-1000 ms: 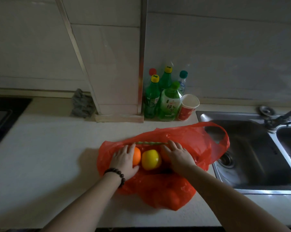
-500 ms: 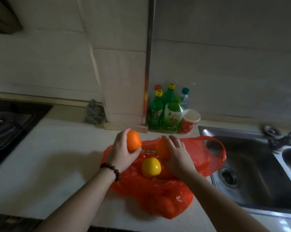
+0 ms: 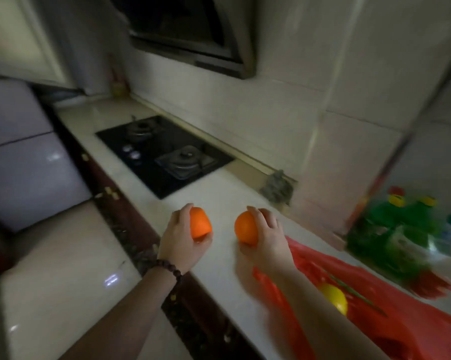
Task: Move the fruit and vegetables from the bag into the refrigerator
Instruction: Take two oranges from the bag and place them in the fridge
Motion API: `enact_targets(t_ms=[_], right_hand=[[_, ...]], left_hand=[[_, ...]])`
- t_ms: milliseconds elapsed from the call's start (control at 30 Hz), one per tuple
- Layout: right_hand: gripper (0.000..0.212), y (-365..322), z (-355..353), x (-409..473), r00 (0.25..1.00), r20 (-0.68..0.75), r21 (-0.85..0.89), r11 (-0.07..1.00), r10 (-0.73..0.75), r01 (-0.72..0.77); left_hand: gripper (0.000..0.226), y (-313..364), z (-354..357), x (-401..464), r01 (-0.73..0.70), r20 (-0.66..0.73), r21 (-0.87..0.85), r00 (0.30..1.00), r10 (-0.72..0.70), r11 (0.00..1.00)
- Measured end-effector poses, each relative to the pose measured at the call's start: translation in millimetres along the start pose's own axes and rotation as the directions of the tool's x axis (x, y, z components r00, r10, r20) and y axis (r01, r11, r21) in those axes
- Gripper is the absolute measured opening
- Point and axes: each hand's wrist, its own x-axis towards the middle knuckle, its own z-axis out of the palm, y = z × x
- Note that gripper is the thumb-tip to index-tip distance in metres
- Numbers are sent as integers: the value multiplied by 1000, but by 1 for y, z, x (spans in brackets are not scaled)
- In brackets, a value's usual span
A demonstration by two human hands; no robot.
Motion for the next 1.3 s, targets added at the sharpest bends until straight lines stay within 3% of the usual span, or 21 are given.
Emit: enact_targets(t_ms=[167,467,867,1067,1300], right_hand=[[84,-94,66,35,964,150,42,975,-222,218],[86,-271,202,108,836,244,204,868,-492,452],[79,-507,351,229,739,179,256,756,-649,602],[77,-576,406,296,693,155,272,705,-704,655],[81,-633,478,421,702,119,269,703,-702,658]], left_hand=[[81,-74,-82,-7,183,-153,-17,971,-183,983],[76,-219,-220,22,386,-391,-40,843,-369,922],[77,-395,-387,122,433,-477,-73,776,-413,898],[80,-461,-442,190,437,-503,-83,757,-417,895],[79,-541,-486,302,464,-530,-54,737,-419,884]])
